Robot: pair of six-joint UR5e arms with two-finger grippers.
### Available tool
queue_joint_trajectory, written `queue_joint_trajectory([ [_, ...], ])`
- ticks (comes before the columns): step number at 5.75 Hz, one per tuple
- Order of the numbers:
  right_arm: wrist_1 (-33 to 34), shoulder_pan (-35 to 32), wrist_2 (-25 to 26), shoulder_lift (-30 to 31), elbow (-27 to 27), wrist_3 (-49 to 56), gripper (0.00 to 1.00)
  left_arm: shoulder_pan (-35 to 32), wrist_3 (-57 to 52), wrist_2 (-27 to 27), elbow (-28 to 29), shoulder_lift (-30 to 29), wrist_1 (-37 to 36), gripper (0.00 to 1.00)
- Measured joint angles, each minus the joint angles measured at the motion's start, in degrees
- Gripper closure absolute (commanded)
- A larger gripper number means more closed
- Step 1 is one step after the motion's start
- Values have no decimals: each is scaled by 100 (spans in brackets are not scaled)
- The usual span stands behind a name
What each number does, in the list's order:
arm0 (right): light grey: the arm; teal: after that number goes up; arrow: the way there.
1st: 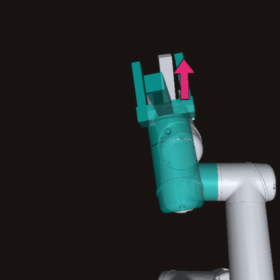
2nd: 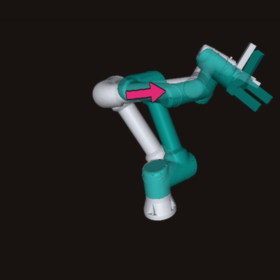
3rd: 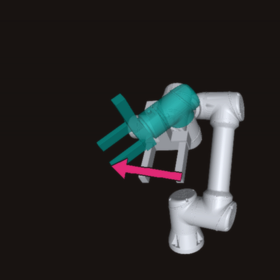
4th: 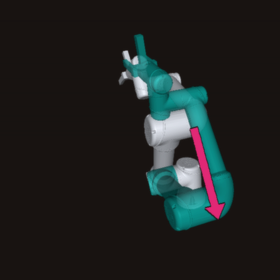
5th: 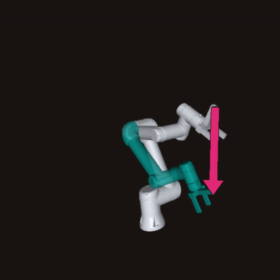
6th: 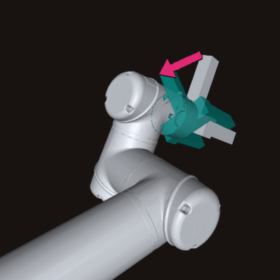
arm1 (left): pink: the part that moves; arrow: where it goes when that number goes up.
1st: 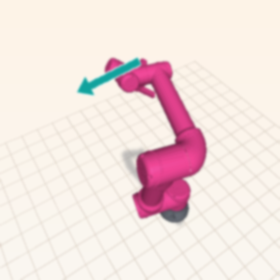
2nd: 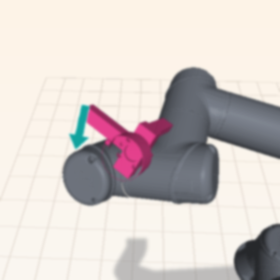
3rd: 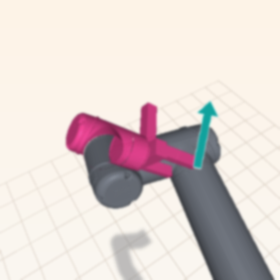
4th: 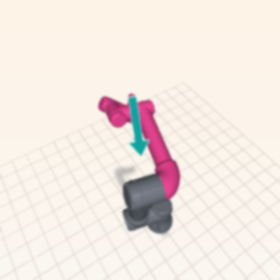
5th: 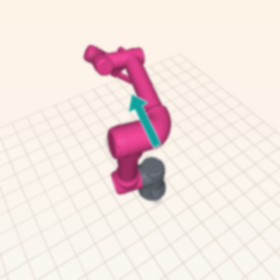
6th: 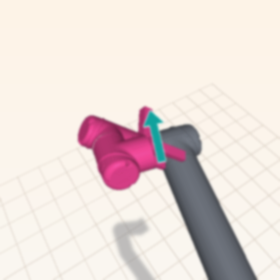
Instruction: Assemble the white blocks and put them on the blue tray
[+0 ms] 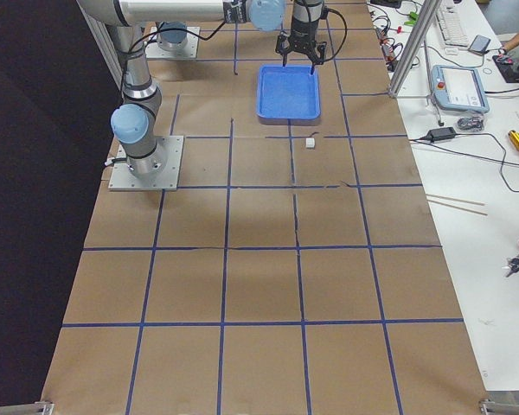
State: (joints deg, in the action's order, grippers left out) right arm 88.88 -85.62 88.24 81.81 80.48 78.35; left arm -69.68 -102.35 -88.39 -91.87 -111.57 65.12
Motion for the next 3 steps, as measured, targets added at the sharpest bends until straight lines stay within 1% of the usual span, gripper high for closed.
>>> queue_joint_trajectory([
  [1,89,155,-24,-207,-130,925,0,70,-318,16,-136,-217,-368,2],
  [2,153,268,-49,-497,-262,1601,0,144,-493,53,-221,-447,-640,2],
  [3,253,392,-200,-786,-327,2087,0,178,-681,98,-251,-659,-773,2],
])
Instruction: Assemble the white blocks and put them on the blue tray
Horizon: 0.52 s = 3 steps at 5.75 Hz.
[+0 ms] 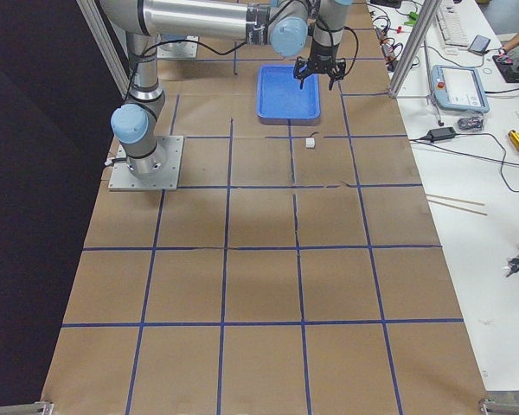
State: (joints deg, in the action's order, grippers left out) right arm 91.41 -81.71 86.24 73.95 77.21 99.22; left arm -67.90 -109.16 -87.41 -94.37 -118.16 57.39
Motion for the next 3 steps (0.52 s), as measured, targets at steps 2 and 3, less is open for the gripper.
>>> queue_joint_trajectory([
  [2,213,219,-790,-588,20,761,0,13,-265,318,-58,-270,-232,2],
  [3,375,255,-1098,-850,77,1000,0,14,-293,394,-98,-361,-395,2],
])
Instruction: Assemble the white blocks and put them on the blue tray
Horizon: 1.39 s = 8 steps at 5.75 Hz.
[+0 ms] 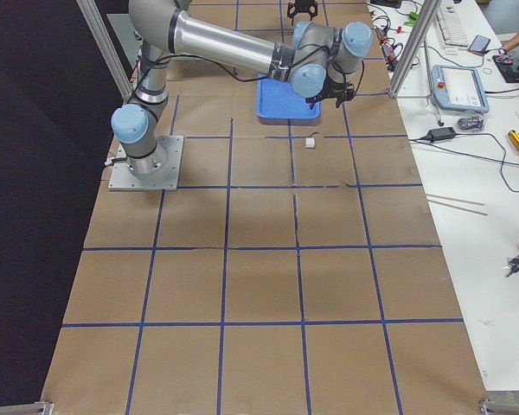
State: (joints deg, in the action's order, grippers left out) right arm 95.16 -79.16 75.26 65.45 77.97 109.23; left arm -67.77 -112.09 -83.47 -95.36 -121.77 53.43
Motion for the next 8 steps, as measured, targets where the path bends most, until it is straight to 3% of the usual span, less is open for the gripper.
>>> queue_joint_trajectory([
  [1,301,58,-152,-175,192,192,0,1,-16,4,-16,-46,-58,6],
  [2,707,198,-387,-251,530,295,0,1,-64,-6,-6,-67,-71,18],
  [6,1687,571,-1361,-538,1528,20,0,1,-163,-14,108,-149,-51,18],
  [7,1847,654,-1486,-647,1651,15,0,1,-164,-16,131,-182,-37,39],
  [8,2112,681,-1527,-747,1812,29,0,1,-167,-2,137,-202,-38,75],
])
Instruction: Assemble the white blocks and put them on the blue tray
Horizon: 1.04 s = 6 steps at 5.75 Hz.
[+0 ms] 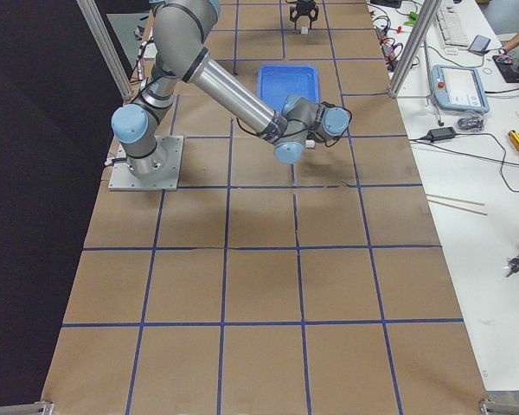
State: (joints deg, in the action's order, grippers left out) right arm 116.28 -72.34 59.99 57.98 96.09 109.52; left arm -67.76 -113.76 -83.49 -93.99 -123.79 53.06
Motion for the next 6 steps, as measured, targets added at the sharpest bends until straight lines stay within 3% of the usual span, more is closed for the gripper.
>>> queue_joint_trajectory([
  [1,233,10,-5,-54,200,24,0,0,-4,18,7,-8,-16,85],
  [3,444,12,25,-64,419,115,1,0,12,12,37,48,-6,93],
  [4,512,10,32,-63,432,124,11,-9,83,12,56,162,54,98],
  [5,530,10,20,-54,422,121,29,-79,225,68,59,275,140,100],
  [6,538,9,12,-47,405,124,40,-314,411,261,58,401,275,100],
])
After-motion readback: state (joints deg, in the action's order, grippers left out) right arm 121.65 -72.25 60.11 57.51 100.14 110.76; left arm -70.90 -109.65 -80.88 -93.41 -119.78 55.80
